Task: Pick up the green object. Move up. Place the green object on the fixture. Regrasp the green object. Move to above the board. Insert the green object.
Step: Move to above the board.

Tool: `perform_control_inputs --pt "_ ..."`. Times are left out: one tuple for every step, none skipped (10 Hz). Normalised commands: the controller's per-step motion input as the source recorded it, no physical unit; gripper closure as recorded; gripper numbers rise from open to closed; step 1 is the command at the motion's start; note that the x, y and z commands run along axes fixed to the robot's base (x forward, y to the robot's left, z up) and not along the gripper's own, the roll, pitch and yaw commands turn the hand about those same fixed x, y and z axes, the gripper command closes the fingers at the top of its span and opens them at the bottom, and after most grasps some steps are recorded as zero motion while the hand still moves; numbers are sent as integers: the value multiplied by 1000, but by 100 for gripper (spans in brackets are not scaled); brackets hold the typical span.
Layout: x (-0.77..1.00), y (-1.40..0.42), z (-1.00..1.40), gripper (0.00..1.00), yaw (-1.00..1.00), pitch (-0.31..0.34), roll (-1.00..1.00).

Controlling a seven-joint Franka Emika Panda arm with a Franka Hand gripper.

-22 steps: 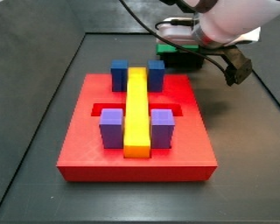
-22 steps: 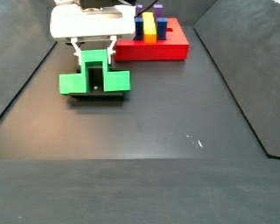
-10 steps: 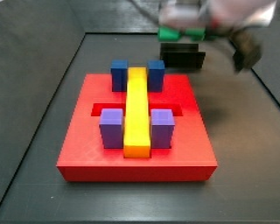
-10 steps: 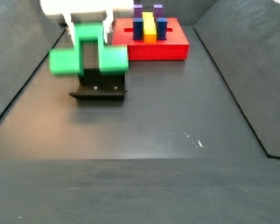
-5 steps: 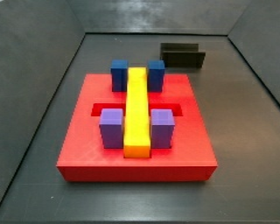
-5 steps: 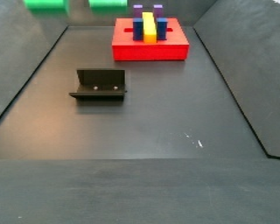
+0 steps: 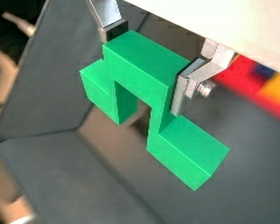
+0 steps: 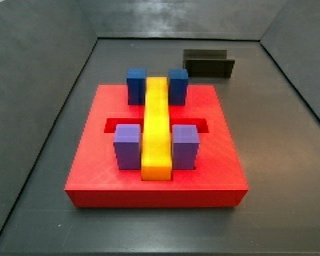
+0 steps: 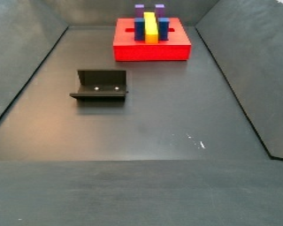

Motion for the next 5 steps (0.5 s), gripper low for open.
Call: perform_control_inputs --pt "-1182 -1400 246 100 -43 7 -1000" --pt "-1193 -1400 260 100 -39 8 -1000" --pt "-1205 -1400 256 100 -38 7 -1000" --pt "-580 -620 104 100 -34 3 -1000" --pt "-377 -378 57 100 -31 3 -1000"
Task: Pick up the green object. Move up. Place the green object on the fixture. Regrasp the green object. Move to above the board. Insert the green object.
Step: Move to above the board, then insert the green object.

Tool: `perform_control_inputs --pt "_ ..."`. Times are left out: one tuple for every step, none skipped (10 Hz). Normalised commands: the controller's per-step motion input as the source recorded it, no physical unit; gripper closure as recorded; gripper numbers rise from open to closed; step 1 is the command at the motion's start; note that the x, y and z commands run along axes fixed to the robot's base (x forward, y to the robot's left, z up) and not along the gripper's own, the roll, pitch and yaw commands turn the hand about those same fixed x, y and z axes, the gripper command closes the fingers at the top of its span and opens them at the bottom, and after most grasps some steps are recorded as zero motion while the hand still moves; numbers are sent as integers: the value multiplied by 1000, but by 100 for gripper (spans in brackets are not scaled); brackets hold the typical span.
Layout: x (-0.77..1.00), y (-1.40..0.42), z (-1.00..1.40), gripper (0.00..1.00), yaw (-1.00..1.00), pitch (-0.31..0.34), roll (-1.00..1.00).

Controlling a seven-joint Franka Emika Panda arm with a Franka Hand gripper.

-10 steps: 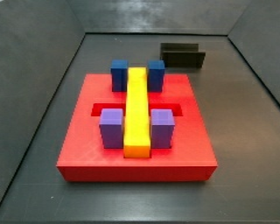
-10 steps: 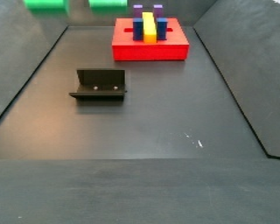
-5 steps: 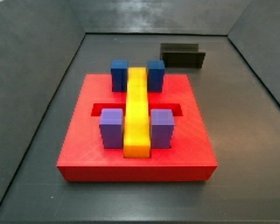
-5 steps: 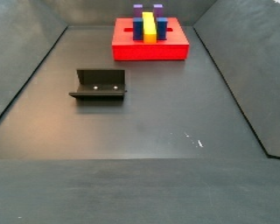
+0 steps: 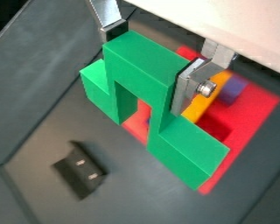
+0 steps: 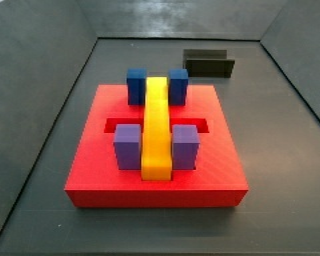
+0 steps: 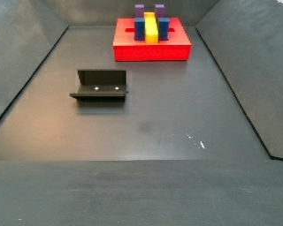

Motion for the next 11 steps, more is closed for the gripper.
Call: perform_control_inputs --pt "-152 -121 29 100 -37 15 -1000" --pt "-76 3 2 100 -34 -1 -1000" --pt "-52 41 -5 100 -29 -14 -1000" --pt "-53 35 13 100 -28 -23 -829" --pt "-57 27 0 100 -18 -38 -586" --pt "-43 18 -3 100 -13 -37 -351" --pt "-36 15 7 100 -9 -29 -234" --pt "20 -203 -209 100 0 -61 -54" --pt "0 -283 -283 100 17 -96 -71" --pt "0 -351 -317 100 140 -116 -136" --pt "0 -343 -360 100 131 -127 -151"
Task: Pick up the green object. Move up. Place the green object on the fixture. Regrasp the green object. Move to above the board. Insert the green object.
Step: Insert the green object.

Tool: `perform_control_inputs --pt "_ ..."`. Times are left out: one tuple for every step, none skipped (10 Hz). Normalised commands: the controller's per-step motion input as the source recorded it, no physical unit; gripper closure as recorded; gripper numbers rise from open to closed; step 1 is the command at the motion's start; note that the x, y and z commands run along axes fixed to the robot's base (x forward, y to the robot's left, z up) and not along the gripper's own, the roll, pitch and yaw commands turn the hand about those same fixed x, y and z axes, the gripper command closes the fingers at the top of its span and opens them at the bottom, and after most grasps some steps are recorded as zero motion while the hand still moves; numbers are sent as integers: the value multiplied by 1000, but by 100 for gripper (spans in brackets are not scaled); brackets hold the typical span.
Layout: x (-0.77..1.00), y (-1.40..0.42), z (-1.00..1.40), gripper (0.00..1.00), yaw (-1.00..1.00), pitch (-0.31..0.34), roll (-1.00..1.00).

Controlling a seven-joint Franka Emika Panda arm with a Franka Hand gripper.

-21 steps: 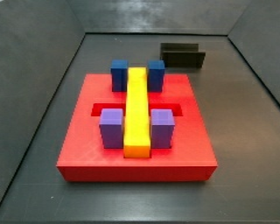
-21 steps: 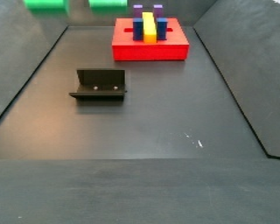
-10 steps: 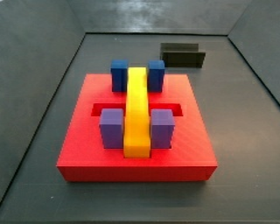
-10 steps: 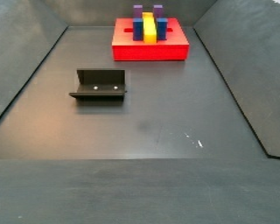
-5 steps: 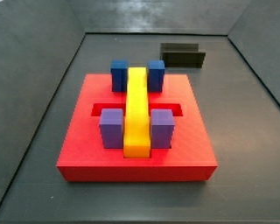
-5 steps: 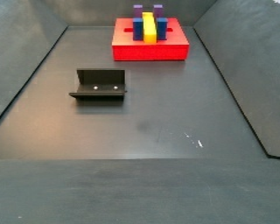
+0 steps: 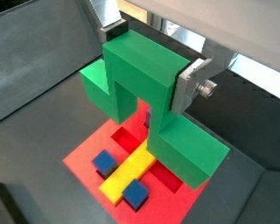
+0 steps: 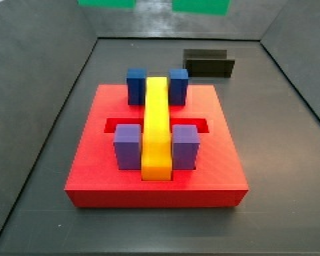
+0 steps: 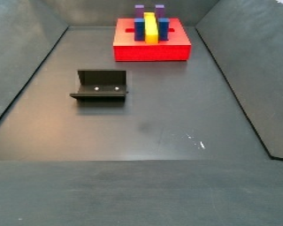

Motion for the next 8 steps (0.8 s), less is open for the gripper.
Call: perform_control_inputs --pt "0 -231 -506 100 120 -154 -147" --pt "0 -146 -654 100 163 -163 -93" --pt "-17 -74 -731 100 163 -171 -44" --pt "-60 -89 -729 100 169 -171 -41" --pt "0 -103 -666 100 186 -151 -61" --pt "9 -166 -426 100 49 -89 0" --pt "91 -163 -514 100 20 -97 0" --pt "63 -146 -594 100 23 -120 0"
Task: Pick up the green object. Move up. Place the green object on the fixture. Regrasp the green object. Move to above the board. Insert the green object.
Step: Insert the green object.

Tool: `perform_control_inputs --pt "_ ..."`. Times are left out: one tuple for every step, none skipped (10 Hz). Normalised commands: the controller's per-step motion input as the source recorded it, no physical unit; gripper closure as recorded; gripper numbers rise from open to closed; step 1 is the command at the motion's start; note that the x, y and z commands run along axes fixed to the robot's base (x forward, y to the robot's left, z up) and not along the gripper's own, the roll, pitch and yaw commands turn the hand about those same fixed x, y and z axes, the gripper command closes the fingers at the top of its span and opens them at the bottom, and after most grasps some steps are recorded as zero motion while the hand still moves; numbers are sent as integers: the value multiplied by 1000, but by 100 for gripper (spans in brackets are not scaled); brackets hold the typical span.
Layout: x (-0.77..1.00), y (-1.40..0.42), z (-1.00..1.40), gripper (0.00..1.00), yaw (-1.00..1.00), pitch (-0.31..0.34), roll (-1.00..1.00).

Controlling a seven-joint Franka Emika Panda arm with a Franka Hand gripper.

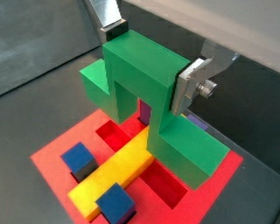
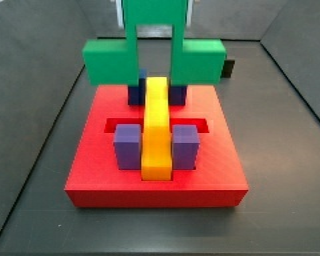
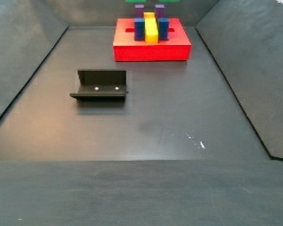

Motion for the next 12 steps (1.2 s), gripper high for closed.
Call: perform_control_inputs --pt "103 -89 -594 100 0 -113 0" --pt "100 0 -554 100 0 -79 51" --pt "0 0 -440 100 9 -36 91" --pt "0 0 -340 100 111 -11 114" --pt "0 0 -123 100 46 0 127" --pt "114 0 -151 100 100 0 114" --pt "106 0 -189 100 69 0 154" --pt "0 0 -177 100 20 0 210" --pt "0 0 -120 100 20 0 206" --pt "34 0 -131 100 26 0 147" --pt "206 0 -289 100 0 0 30" --pt "220 0 -317 100 0 -13 0"
